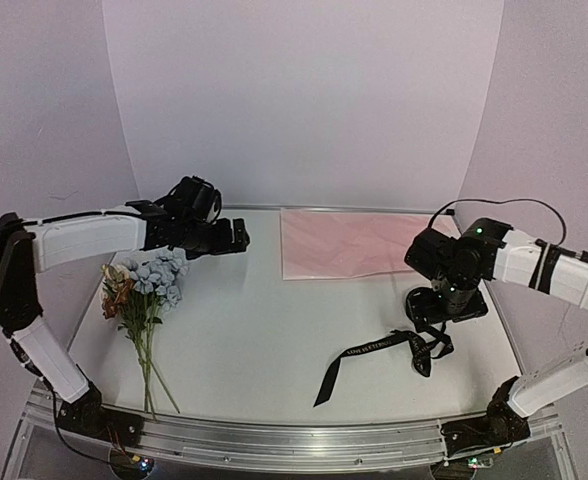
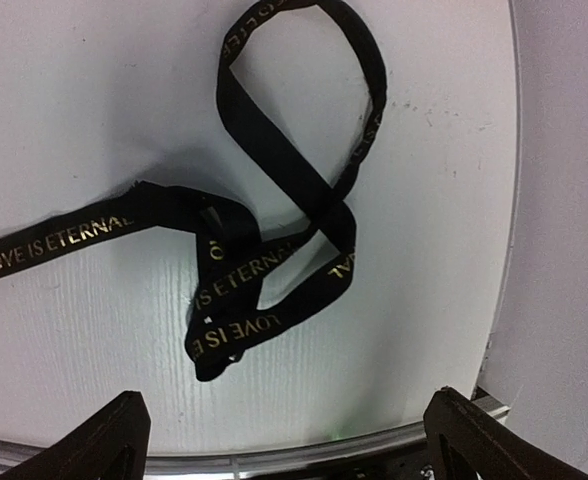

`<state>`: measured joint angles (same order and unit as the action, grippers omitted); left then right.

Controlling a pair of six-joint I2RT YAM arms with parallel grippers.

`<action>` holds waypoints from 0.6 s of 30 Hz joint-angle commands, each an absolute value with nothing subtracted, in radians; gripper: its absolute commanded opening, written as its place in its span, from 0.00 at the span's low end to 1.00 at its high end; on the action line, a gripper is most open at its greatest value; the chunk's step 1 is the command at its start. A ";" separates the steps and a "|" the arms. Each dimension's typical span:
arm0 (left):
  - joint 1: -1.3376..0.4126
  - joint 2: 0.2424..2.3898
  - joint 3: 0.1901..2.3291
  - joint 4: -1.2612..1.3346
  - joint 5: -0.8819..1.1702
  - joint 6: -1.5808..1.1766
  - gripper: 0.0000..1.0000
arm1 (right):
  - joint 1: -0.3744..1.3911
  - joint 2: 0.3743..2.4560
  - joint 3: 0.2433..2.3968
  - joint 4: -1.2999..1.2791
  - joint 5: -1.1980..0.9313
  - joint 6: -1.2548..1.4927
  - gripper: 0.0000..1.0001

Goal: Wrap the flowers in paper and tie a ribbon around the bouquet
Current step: Pick up the folded wrapping paper from the corner of the board.

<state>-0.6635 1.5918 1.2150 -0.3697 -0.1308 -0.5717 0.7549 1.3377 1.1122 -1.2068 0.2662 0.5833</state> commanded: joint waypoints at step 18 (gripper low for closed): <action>-0.552 2.448 2.036 -0.289 0.282 -0.547 0.73 | 0.693 1.601 1.054 -0.939 0.089 0.748 0.93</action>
